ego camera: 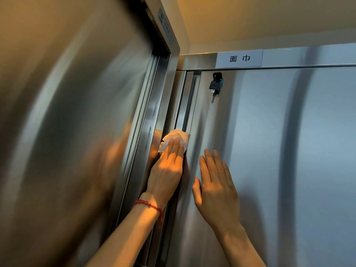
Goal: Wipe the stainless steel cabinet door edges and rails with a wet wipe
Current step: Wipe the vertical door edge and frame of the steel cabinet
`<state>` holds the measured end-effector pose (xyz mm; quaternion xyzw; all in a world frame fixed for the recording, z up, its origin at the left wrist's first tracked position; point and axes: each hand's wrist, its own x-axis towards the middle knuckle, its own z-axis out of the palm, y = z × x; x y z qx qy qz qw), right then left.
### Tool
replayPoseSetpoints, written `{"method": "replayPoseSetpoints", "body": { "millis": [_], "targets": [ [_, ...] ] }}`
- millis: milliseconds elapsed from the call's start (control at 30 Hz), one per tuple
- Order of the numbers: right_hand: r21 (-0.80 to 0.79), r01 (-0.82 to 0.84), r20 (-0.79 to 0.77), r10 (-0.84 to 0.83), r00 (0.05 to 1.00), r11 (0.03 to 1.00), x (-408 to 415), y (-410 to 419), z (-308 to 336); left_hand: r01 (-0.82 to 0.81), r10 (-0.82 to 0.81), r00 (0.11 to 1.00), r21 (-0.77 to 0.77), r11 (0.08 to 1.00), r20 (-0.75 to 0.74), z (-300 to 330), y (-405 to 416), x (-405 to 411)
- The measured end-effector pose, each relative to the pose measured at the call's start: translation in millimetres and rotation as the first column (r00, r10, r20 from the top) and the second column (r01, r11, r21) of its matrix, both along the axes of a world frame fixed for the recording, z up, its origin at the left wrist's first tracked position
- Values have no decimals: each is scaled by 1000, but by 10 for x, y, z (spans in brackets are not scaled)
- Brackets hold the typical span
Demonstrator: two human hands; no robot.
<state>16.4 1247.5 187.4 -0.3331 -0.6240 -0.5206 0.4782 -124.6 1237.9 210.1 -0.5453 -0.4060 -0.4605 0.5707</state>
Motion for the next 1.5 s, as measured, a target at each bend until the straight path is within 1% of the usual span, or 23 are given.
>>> {"method": "replayPoseSetpoints", "body": {
  "millis": [300, 400, 533, 633, 833, 933, 1033, 1167, 1300, 1500],
  "targets": [
    [4, -13, -6, 13, 1000, 1000, -7, -18, 4, -85, 85, 996, -42, 995, -6, 113, -29, -17],
    [8, -13, -7, 13, 1000, 1000, -6, -27, 6, -125, 125, 992, -26, 992, -5, 147, -10, -17],
    [16, -19, -14, 19, 1000, 1000, 0, -27, 8, -217, 217, 976, 18, 976, -31, 195, 20, -13],
    [12, -27, -16, 27, 1000, 1000, -5, -25, 6, -302, 305, 951, 64, 951, -47, 200, 45, 5],
    [14, -17, -12, 17, 1000, 1000, -8, -26, 7, -409, 415, 907, 83, 909, -77, 161, 63, 12],
    [15, -18, -13, 18, 1000, 1000, -10, -27, 6, -417, 425, 903, 97, 904, -71, 257, 71, 13],
    [12, -5, -11, 5, 1000, 1000, -8, -29, 7, -445, 449, 890, 65, 893, -83, 283, 74, 12],
    [9, 0, -11, 1, 1000, 1000, -6, -36, 8, -407, 410, 909, 55, 912, -70, 215, 67, 22],
    [4, -5, -13, 5, 1000, 1000, -10, -26, 7, -410, 416, 906, 80, 909, -76, 289, 58, 16],
    [25, -13, -14, 13, 1000, 1000, -6, -24, 12, -370, 373, 926, 59, 927, -55, 253, 57, 32]
  ]
}}
